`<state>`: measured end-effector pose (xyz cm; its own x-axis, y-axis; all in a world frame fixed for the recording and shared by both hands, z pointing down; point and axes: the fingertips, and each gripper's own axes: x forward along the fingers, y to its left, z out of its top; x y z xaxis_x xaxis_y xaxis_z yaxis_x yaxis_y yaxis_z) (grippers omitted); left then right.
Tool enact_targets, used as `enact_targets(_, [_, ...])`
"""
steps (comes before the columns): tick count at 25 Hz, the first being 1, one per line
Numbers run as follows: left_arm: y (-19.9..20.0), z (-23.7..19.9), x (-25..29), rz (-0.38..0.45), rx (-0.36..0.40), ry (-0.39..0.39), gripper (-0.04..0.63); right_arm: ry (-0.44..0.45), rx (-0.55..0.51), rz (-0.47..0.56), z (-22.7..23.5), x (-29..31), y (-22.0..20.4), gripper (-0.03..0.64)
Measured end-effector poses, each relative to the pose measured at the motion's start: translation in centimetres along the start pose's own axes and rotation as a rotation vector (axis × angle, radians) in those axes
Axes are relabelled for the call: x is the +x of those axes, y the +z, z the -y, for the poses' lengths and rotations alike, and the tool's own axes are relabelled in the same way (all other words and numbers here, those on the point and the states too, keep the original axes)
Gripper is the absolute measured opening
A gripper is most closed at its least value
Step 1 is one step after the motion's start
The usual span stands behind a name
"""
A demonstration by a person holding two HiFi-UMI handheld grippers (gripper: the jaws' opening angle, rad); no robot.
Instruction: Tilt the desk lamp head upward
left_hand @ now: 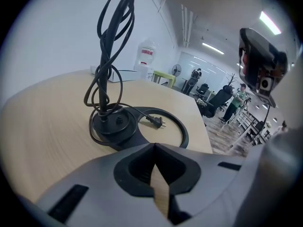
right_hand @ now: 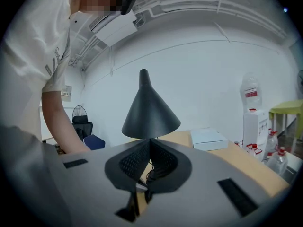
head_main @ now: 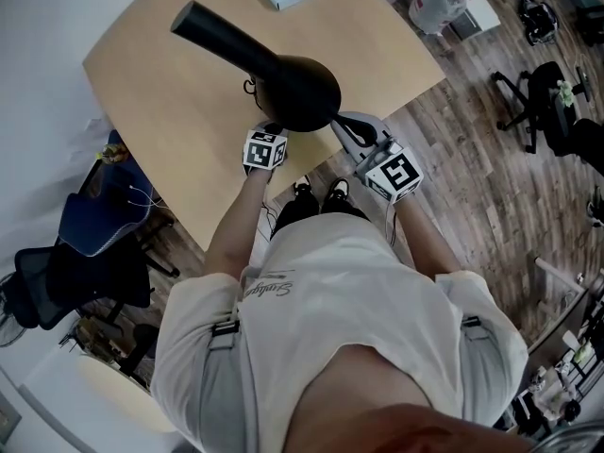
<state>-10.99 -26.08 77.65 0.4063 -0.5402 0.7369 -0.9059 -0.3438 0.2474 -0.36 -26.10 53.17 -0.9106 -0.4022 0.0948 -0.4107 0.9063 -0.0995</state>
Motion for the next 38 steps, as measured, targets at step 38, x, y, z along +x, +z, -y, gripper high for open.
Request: enact_targets(38, [-0.5,-0.3,0.0,-0.08,0.113,0.091,0.015,0.0,-0.025,0.068,-1.5,-8.9,15.9,-0.006])
